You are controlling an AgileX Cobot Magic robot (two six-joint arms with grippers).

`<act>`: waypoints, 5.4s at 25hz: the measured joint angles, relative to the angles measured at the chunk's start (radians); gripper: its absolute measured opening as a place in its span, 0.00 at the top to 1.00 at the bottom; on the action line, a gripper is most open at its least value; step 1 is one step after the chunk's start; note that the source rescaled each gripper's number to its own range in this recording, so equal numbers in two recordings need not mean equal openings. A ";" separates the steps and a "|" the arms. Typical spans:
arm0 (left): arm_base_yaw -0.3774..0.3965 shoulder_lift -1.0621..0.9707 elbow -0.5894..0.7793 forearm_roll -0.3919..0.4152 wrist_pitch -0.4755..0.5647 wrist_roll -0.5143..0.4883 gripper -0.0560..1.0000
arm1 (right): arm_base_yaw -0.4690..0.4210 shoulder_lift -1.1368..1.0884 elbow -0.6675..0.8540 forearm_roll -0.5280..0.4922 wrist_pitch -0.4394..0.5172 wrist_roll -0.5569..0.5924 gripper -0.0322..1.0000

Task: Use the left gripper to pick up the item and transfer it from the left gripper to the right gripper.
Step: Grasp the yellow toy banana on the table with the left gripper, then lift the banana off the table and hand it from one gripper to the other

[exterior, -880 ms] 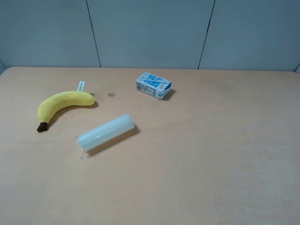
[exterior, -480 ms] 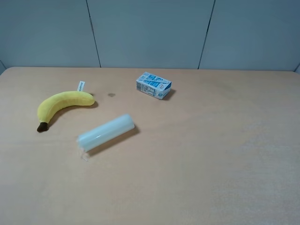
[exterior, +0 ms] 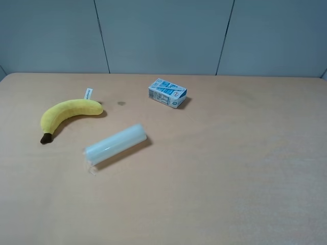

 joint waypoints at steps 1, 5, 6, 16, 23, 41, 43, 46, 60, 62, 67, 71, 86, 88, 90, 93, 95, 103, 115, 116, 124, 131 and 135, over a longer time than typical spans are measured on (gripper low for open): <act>0.000 0.062 -0.034 0.006 0.000 0.006 0.02 | 0.000 0.000 0.000 0.000 0.000 0.000 0.00; 0.000 0.299 -0.128 0.042 -0.008 0.041 0.02 | 0.000 0.000 0.000 0.000 0.000 0.000 0.00; 0.000 0.360 -0.141 0.044 -0.016 0.050 0.02 | 0.000 0.000 0.000 0.000 0.000 0.000 0.00; 0.000 0.851 -0.180 0.029 -0.281 0.125 0.00 | 0.000 0.000 0.000 0.000 0.000 0.000 0.00; 0.000 1.111 -0.181 0.025 -0.418 0.135 0.00 | 0.000 0.000 0.000 0.000 0.000 0.000 0.00; -0.001 1.501 -0.296 -0.103 -0.589 0.297 0.00 | 0.000 0.000 0.000 0.000 0.000 0.000 0.00; -0.001 1.518 -0.297 -0.105 -0.587 0.300 0.00 | 0.000 0.000 0.000 0.000 0.000 0.000 0.00; -0.001 1.533 -0.298 -0.105 -0.586 0.304 0.03 | 0.000 0.000 0.000 0.000 0.000 0.000 0.00; -0.001 1.533 -0.306 -0.105 -0.580 0.318 0.95 | 0.000 0.000 0.000 0.000 0.000 0.000 0.00; -0.001 1.529 -0.327 -0.105 -0.545 0.318 0.95 | 0.000 0.000 0.000 0.000 0.000 0.000 0.00; -0.001 1.449 -0.395 -0.106 -0.395 0.318 0.95 | 0.000 0.000 0.000 0.000 0.000 0.000 0.00; -0.001 1.337 -0.420 -0.107 -0.303 0.318 0.95 | 0.000 0.000 0.000 0.000 0.000 0.000 0.00; -0.239 1.167 -0.423 -0.106 -0.146 0.382 0.95 | 0.000 0.000 0.000 0.003 0.000 0.000 0.00; -0.299 1.167 -0.423 -0.106 -0.156 0.399 0.95 | 0.000 0.000 0.000 0.003 0.000 0.000 0.00; -0.358 1.167 -0.423 -0.107 -0.161 0.414 0.95 | 0.000 0.000 0.000 0.003 0.000 0.000 0.00; -0.433 1.167 -0.423 -0.107 -0.173 0.447 0.95 | 0.000 0.000 0.000 0.003 0.000 0.001 0.00; -0.474 1.167 -0.423 -0.107 -0.197 0.468 0.95 | 0.000 0.000 0.000 0.003 0.000 0.002 0.00; -0.610 1.167 -0.423 -0.107 -0.264 0.569 0.95 | 0.000 0.000 0.000 0.015 -0.001 0.005 0.00; -0.681 1.167 -0.423 -0.153 -0.306 0.579 0.95 | 0.032 0.459 -0.187 0.454 -0.047 -0.413 0.00; -0.681 1.167 -0.423 -0.154 -0.308 0.579 0.95 | 0.069 0.498 -0.203 0.488 -0.075 -0.452 0.00; -0.681 1.167 -0.423 -0.174 -0.314 0.579 0.95 | 0.375 0.791 -0.316 0.500 -0.201 -0.565 0.00; -0.681 1.167 -0.423 -0.177 -0.316 0.579 0.95 | 0.552 1.007 -0.358 0.470 -0.320 -0.588 0.00; -0.681 1.167 -0.423 -0.177 -0.317 0.579 0.95 | 0.605 1.100 -0.359 0.466 -0.387 -0.609 0.00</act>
